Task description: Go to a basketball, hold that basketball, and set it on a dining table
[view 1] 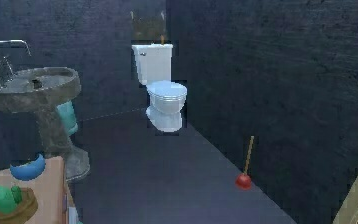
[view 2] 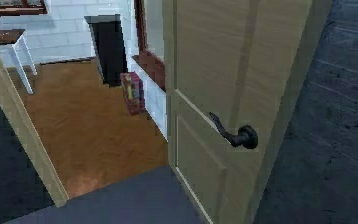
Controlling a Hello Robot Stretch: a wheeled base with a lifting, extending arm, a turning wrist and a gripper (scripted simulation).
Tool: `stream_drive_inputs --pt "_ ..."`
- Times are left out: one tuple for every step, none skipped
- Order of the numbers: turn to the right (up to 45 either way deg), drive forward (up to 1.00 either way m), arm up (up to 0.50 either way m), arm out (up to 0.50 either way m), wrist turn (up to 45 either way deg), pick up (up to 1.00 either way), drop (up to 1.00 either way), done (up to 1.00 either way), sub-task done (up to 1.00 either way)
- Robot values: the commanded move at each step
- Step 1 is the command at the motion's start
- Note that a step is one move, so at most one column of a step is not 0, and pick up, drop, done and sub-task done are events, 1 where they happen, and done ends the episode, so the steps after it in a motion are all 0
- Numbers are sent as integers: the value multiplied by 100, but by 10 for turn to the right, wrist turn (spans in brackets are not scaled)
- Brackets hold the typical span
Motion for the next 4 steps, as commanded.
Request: stream_drive_inputs --pt "450 0 0 0 0 0 0 0 0" --pt "120 0 0 0 0 0 0 0 0" --pt "0 100 0 0 0 0 0 0 0" --pt "120 0 0 0 0 0 0 0 0"
